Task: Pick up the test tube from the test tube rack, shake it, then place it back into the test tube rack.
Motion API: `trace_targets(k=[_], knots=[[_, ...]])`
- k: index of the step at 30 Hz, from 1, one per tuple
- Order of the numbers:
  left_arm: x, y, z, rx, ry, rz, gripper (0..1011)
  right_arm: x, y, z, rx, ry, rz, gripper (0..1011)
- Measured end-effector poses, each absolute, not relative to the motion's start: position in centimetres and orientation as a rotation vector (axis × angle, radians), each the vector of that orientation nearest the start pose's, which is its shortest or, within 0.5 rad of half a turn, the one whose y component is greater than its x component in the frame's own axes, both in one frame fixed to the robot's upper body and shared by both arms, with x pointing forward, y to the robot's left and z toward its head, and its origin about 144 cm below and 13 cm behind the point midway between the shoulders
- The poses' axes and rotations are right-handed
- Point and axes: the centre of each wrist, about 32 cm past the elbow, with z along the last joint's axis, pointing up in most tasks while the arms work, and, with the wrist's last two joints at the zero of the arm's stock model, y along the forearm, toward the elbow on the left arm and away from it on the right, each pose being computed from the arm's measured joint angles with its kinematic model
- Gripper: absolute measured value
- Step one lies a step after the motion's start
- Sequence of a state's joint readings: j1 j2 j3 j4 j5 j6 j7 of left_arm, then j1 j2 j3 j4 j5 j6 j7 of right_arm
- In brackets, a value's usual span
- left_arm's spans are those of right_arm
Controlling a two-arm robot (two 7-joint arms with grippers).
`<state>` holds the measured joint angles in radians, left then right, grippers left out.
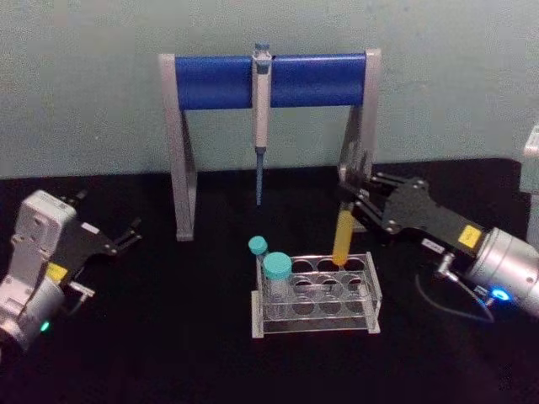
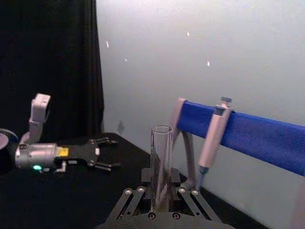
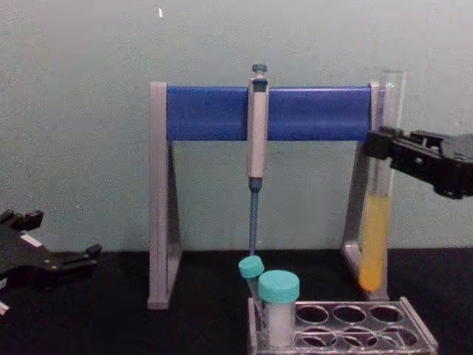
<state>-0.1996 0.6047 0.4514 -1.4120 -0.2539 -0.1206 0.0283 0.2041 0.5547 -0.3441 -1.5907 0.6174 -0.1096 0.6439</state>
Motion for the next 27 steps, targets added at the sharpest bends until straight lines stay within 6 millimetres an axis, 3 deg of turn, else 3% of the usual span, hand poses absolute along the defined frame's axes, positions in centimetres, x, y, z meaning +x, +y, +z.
trace_targets(k=[6,27], knots=[[48.9,31.0,114.0,0.304,-0.285,1.248,1001,49.5,-29.3,120.3,0.115,-0.117,-0.670,221],[48.9,31.0,114.0,0.304,-0.285,1.248,1001,51.1,-27.8,118.3,0.107,-0.110,-0.651,221]])
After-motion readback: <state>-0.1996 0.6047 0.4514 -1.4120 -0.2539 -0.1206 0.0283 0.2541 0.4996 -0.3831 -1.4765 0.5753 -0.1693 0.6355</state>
